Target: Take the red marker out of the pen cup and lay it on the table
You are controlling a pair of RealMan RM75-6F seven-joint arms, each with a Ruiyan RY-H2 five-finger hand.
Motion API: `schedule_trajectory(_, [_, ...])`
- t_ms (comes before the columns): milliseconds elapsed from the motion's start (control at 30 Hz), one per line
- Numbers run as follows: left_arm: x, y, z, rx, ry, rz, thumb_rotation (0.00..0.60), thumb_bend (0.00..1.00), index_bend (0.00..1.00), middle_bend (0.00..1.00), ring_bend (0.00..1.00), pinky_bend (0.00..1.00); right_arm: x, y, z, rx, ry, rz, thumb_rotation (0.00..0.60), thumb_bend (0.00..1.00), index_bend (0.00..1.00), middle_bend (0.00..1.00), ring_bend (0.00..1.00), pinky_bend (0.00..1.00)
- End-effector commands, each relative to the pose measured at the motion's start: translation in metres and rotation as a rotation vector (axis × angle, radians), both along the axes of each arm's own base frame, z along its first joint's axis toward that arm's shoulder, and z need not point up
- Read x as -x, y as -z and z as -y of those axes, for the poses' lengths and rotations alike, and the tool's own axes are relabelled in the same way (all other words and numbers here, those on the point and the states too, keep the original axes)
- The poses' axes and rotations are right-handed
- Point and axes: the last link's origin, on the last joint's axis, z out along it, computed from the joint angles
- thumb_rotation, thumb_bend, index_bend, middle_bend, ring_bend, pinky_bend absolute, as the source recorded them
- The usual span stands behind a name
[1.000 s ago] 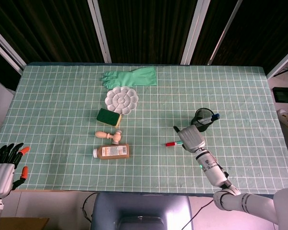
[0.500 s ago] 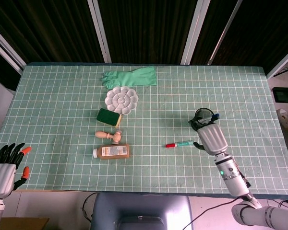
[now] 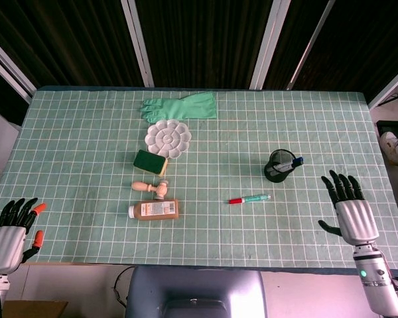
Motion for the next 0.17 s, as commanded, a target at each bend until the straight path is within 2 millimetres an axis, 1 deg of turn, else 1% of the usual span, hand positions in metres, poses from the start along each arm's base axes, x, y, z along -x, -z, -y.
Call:
schedule_trajectory(33, [-0.0004, 0.0009, -0.0003, 0.002, 0.001, -0.003, 0.6, 0.51, 0.21, 0.1, 0.02, 0.06, 0.0054, 0.001, -0.0035, 0.008, 0.006, -0.011, 0.6, 0.3, 0.05, 0.05, 0.0, 0.07])
schedule_trajectory(167, [-0.0009, 0.0021, -0.0004, 0.005, 0.003, -0.006, 0.6, 0.51, 0.21, 0.1, 0.02, 0.06, 0.007, 0.0026, -0.0039, 0.0, 0.01, 0.005, 0.6, 0.31, 0.05, 0.06, 0.0, 0.07])
